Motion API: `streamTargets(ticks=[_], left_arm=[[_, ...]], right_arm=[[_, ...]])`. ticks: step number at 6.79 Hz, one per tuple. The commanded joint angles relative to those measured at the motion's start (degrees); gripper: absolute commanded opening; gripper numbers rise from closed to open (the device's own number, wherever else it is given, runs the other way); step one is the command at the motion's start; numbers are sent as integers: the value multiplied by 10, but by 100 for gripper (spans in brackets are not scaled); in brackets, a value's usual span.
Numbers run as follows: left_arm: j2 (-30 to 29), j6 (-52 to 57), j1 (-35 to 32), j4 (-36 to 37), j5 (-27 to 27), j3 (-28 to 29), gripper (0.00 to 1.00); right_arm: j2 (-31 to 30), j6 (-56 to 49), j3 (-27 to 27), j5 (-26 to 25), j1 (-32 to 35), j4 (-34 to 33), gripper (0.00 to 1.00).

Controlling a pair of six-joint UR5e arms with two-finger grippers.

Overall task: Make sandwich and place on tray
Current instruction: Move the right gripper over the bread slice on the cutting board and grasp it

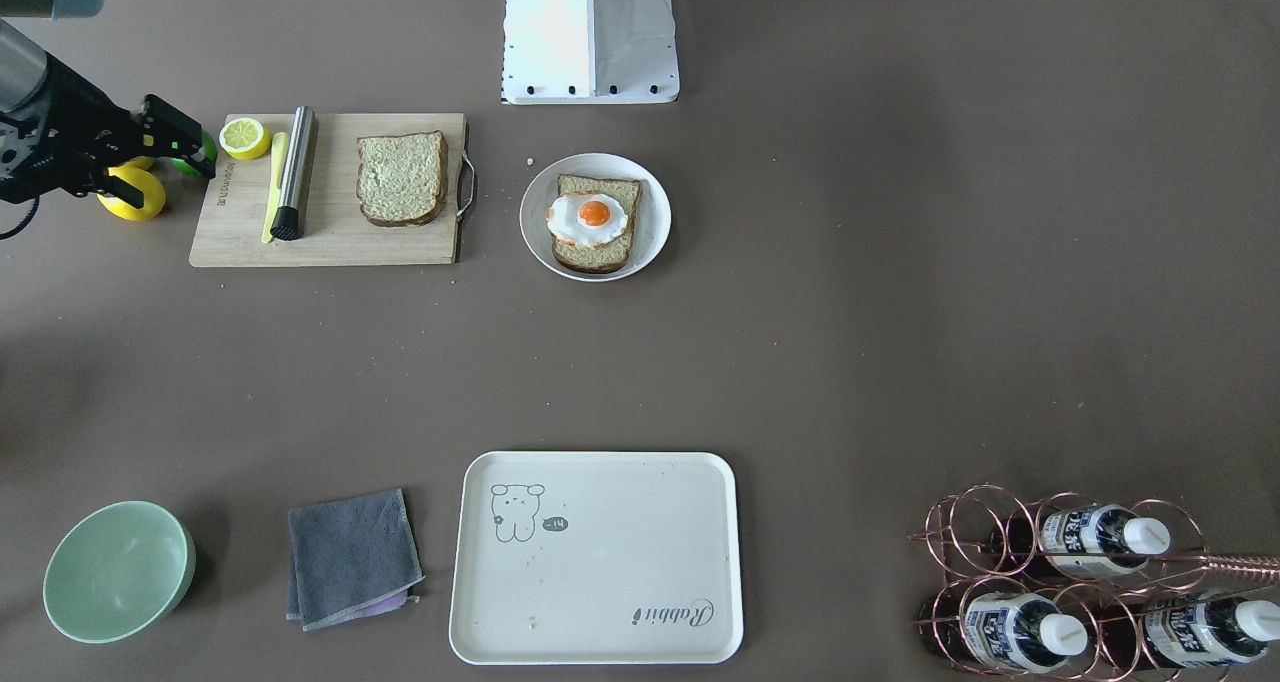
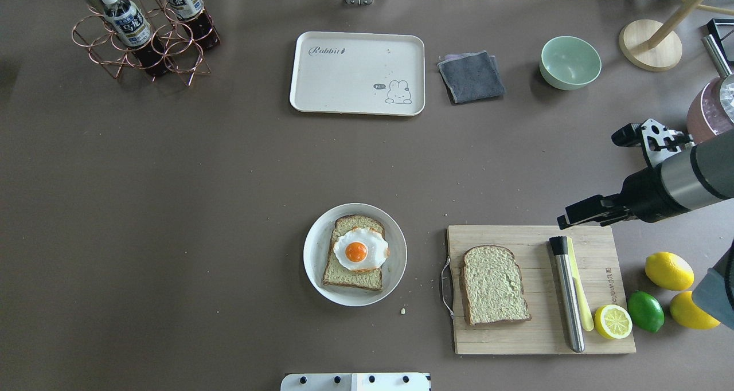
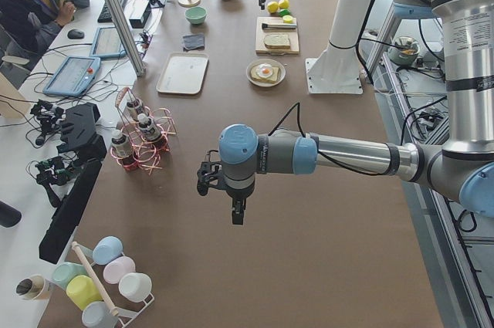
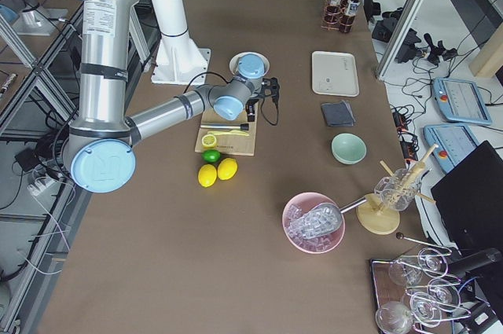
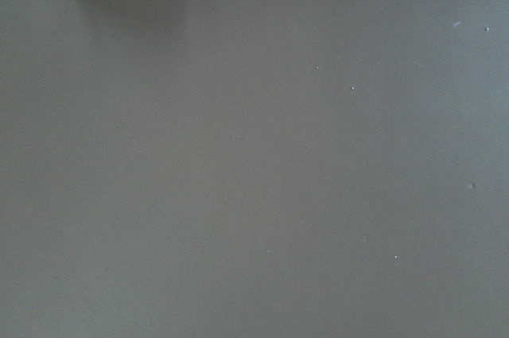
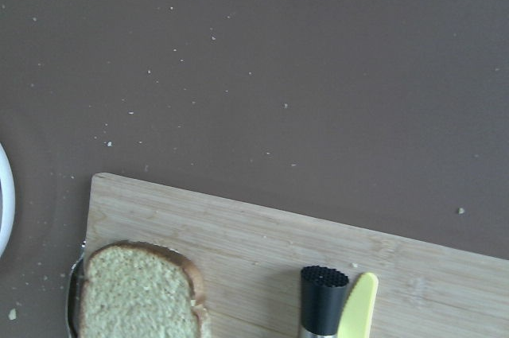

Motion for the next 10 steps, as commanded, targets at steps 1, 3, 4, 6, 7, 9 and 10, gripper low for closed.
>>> streamTargets(ticks=[1,3,4,6,7,9,10], left_arm=[[0,-2,0,-4,0,2,98],[0,-2,0,-4,0,3,98],[0,-2,0,-5,0,2,98],[-1,-2,-1,-6,0,2,98],[0,-3,-1,-9,0,1,98],[0,-4,-1,-10,0,1,98],[-1,-4,-1,-10,0,0,98]], right_arm=[[29,73,-2,-56,-74,5,90],[28,90,-12,-80,-106,7,79],[28,96,-19,-91,-122,16,71],[29,125,-54,-91,-129,67,67],[30,151,-55,-91,-133,67,67],[29,151,-56,-96,-137,68,49],[29,147,-60,-106,-144,68,50]])
